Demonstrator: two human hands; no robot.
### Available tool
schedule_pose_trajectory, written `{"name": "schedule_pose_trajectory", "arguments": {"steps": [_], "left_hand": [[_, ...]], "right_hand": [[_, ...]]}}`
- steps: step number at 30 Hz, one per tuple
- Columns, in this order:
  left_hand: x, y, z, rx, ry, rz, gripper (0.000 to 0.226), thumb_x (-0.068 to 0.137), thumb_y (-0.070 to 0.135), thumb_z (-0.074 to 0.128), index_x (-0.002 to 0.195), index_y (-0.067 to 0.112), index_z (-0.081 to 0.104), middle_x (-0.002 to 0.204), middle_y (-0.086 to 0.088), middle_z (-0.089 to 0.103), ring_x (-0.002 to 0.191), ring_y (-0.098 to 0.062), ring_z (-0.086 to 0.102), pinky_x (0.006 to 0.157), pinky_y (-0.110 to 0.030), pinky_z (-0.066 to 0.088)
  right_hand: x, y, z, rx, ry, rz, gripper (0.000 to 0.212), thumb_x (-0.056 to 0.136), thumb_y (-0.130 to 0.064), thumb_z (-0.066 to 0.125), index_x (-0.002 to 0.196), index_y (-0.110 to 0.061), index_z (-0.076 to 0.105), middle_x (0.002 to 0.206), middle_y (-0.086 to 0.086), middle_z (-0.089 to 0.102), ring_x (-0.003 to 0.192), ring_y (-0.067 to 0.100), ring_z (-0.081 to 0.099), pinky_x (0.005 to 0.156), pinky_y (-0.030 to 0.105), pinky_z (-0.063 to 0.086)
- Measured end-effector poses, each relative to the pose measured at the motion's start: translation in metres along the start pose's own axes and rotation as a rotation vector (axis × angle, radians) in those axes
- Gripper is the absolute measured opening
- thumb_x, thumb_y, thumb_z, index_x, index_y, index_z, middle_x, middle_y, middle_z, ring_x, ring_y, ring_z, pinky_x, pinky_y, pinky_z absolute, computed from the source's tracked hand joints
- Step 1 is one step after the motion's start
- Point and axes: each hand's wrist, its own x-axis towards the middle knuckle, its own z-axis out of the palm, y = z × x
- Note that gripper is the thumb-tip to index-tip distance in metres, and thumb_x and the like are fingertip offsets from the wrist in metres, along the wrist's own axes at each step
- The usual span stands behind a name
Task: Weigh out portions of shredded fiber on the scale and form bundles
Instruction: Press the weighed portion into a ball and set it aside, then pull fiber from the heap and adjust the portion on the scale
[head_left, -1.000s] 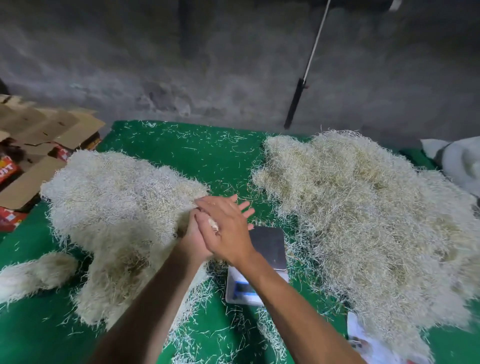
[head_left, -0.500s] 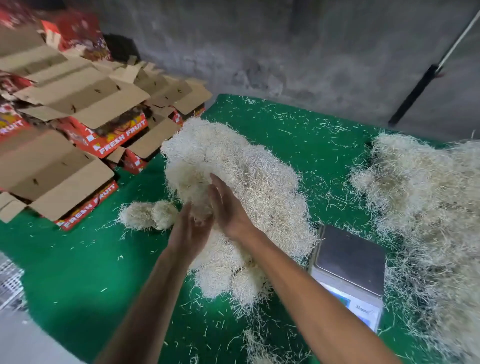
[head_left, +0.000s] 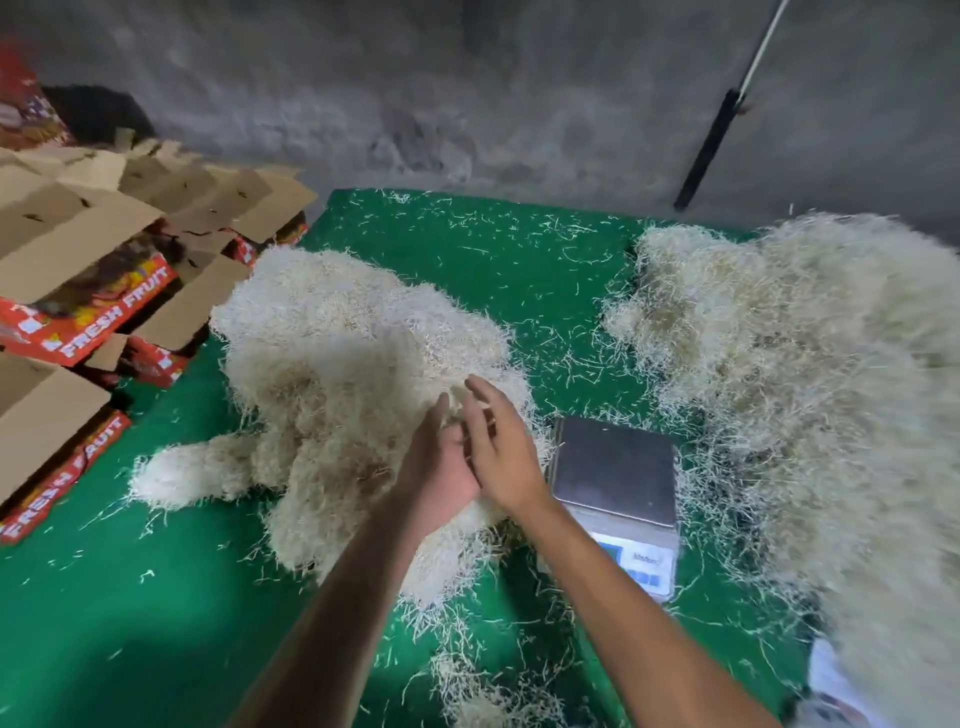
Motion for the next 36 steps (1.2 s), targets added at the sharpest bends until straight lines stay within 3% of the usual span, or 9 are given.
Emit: {"name": "schedule_pose_trajectory", "arguments": {"steps": [2,5,11,19,22,25,28,32,36], "left_hand": [[-0.001,0.003,0.045,-0.276,-0.148,-0.202,0.053,0.102,0.027,0.051,0.149,0.003,0.045,0.140,0.004,0.057,0.144,-0.010,0.037,0.113,-0.002,0.014],[0.003,0.006,0.116,-0.709,-0.576,-0.508,0.065,0.099,0.051,0.050,0.145,0.005,0.051,0.146,-0.016,0.054,0.140,-0.030,0.047,0.120,-0.040,0.032],[0.012,0.002,0.238,-0.559,-0.677,-0.527,0.066,0.092,0.063,0.054,0.136,0.014,0.059,0.135,-0.011,0.065,0.127,-0.030,0.059,0.110,-0.052,0.042],[0.043,-0.025,0.364,-0.381,-0.482,-0.547,0.081,0.063,0.072,0.076,0.136,0.047,0.051,0.163,-0.005,0.024,0.145,-0.045,0.027,0.076,-0.085,0.038],[0.053,-0.047,0.393,-0.318,-0.534,-0.598,0.063,0.068,0.074,0.075,0.123,0.059,0.050,0.153,0.000,0.029,0.142,-0.045,0.031,0.075,-0.080,0.045],[0.047,-0.083,0.400,-0.067,-0.622,-0.493,0.063,0.080,0.074,0.067,0.135,0.049,0.046,0.140,0.004,0.045,0.121,-0.025,0.053,0.077,-0.053,0.060],[0.030,-0.122,0.394,0.106,-0.458,-0.307,0.053,0.094,0.056,0.061,0.139,0.028,0.056,0.101,0.013,0.072,0.083,-0.007,0.063,0.077,-0.036,0.059],[0.013,-0.117,0.385,-0.068,-0.533,-0.338,0.036,0.105,0.051,0.043,0.098,0.027,0.069,0.088,0.006,0.076,0.089,-0.010,0.074,0.072,-0.032,0.059],[0.016,-0.077,0.365,-0.023,-0.571,-0.235,0.052,0.104,0.043,0.035,0.079,0.018,0.074,0.070,0.003,0.070,0.069,-0.009,0.070,0.065,-0.026,0.058]], "right_hand": [[-0.010,0.026,-0.042,-0.025,0.090,0.033,0.046,0.110,-0.044,0.040,0.152,-0.024,0.045,0.150,-0.007,0.053,0.133,0.001,0.048,0.115,0.034,0.041],[-0.029,0.066,-0.105,-0.049,0.179,0.111,0.044,0.110,-0.038,0.044,0.150,-0.020,0.048,0.148,-0.003,0.054,0.132,0.007,0.050,0.115,0.038,0.041],[-0.050,0.135,-0.218,-0.192,0.273,0.232,0.048,0.110,-0.035,0.045,0.152,-0.012,0.045,0.155,0.011,0.048,0.141,0.023,0.046,0.117,0.049,0.038],[-0.037,0.233,-0.320,-0.627,0.112,0.343,0.075,0.098,-0.042,0.061,0.161,-0.022,0.025,0.170,0.008,0.013,0.155,0.032,0.018,0.124,0.055,0.022],[-0.050,0.275,-0.314,-0.674,0.011,0.473,0.066,0.097,-0.026,0.065,0.153,-0.015,0.032,0.168,0.015,0.016,0.133,0.030,0.053,0.108,0.047,0.049],[-0.079,0.294,-0.281,-0.665,0.027,0.561,0.021,0.102,-0.013,0.056,0.123,-0.011,0.055,0.124,0.014,0.061,0.084,0.017,0.062,0.079,0.026,0.058],[-0.093,0.299,-0.252,-0.605,0.138,0.521,0.032,0.104,-0.026,0.050,0.131,-0.008,0.054,0.120,0.013,0.059,0.099,0.026,0.063,0.085,0.034,0.059],[-0.086,0.269,-0.249,-0.201,0.282,0.603,0.059,0.096,-0.061,0.028,0.097,-0.013,0.063,0.080,0.006,0.065,0.071,0.019,0.065,0.064,0.034,0.056],[-0.085,0.227,-0.252,-0.114,0.348,0.322,0.053,0.095,-0.054,0.031,0.079,-0.013,0.061,0.074,0.004,0.061,0.065,0.022,0.058,0.061,0.038,0.052]]}}
